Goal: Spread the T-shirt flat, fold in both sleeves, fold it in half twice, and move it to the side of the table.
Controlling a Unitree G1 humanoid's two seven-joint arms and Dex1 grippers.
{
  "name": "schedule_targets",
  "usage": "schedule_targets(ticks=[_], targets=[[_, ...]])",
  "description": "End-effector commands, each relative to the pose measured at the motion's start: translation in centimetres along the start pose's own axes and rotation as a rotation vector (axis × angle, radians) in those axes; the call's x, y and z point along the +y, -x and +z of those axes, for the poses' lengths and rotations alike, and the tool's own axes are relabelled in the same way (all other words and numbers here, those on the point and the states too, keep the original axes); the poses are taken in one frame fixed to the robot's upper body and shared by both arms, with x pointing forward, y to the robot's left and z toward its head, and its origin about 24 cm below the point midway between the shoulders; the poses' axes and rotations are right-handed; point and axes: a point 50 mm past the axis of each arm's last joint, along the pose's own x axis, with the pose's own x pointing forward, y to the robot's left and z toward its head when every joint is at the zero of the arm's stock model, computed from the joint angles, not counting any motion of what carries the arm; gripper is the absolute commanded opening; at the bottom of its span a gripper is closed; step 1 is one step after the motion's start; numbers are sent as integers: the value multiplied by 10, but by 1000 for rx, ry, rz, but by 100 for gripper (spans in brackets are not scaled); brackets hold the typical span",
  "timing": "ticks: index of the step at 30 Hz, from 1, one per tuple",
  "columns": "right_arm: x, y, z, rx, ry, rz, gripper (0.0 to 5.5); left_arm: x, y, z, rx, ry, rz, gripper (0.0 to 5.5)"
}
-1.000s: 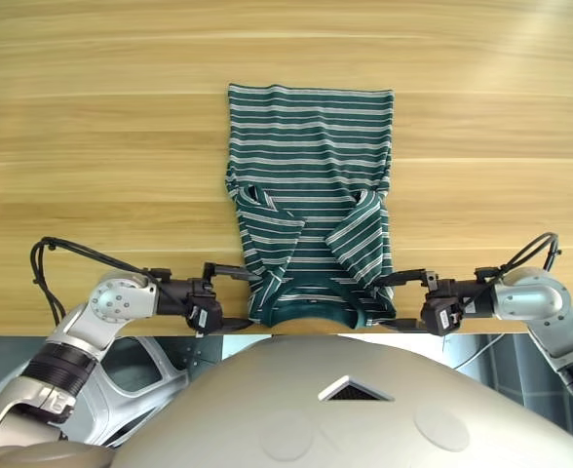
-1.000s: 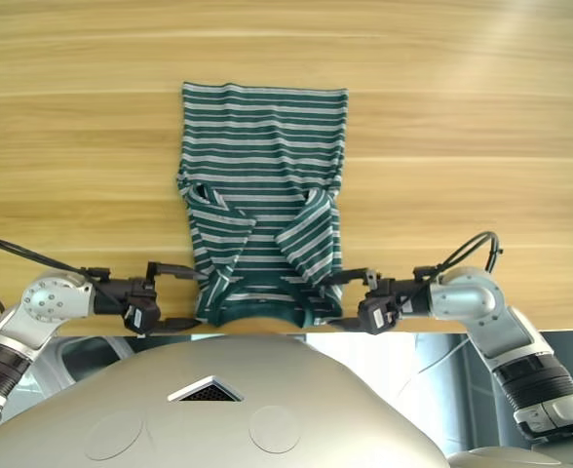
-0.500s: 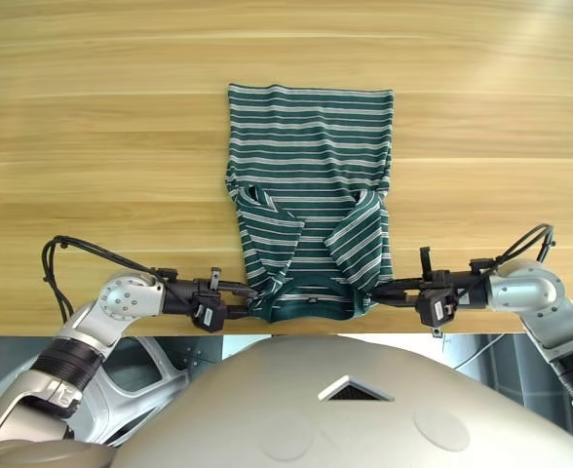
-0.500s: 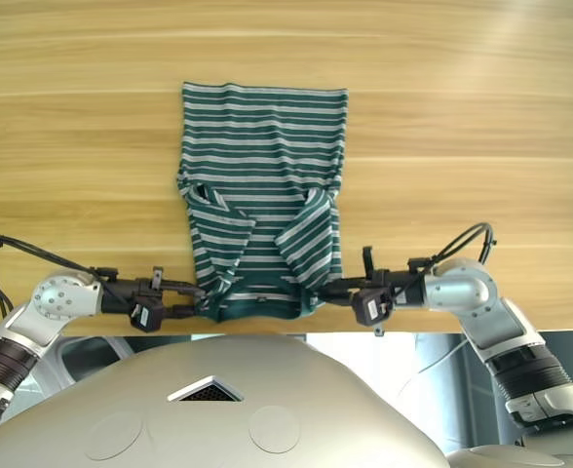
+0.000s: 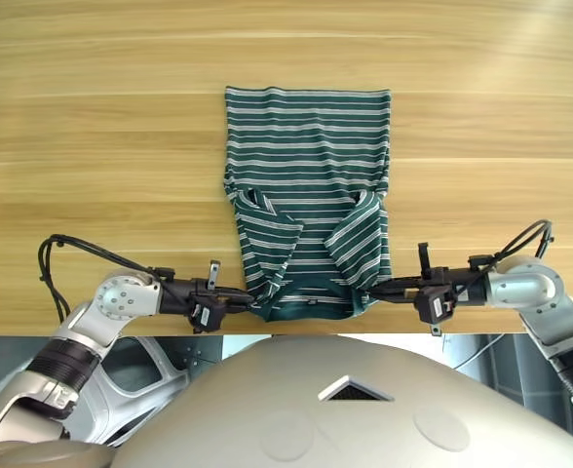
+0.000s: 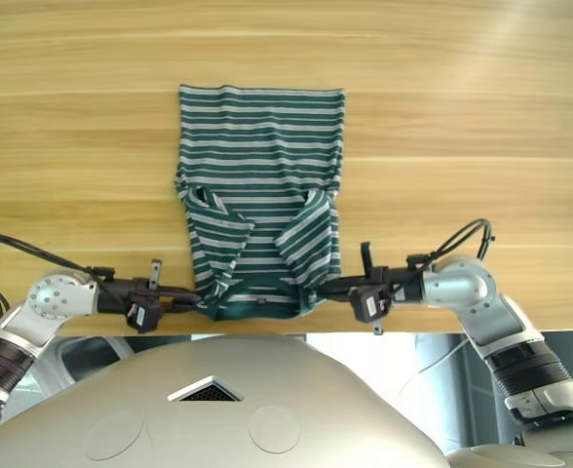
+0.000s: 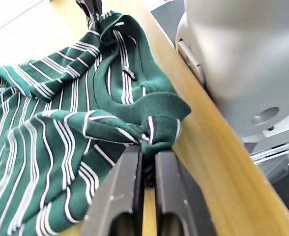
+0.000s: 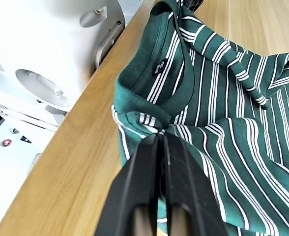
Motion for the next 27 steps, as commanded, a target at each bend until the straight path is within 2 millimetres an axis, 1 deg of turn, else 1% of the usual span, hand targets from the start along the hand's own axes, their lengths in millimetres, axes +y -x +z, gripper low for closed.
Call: schedule_targets(ticks=[1, 7, 11, 14, 18, 23, 25, 27], targets=[[1, 3, 6, -20, 12, 30, 0, 1, 6, 7, -22, -24, -13, 12], [5, 8, 15, -67, 15, 44, 0, 5, 13, 20, -71, -47, 8, 12], [6, 14, 20, -80, 17, 38, 0, 10, 20, 25, -71, -63, 31, 12], [9, 22, 25, -89, 17, 20, 0, 7, 26, 26, -52, -67, 35, 12], [14, 34, 34, -97, 25, 2, 0, -5, 37, 31, -10, -61, 30, 12], [16, 39, 42, -118, 53, -17, 0, -15, 38, 40, -7, -69, 0, 12], [12, 41, 43, -114, 66, -31, 0, -13, 37, 43, -13, -91, 5, 12], [8, 44, 45, -115, 83, -45, 0, -7, 37, 47, -21, -122, 19, 12]])
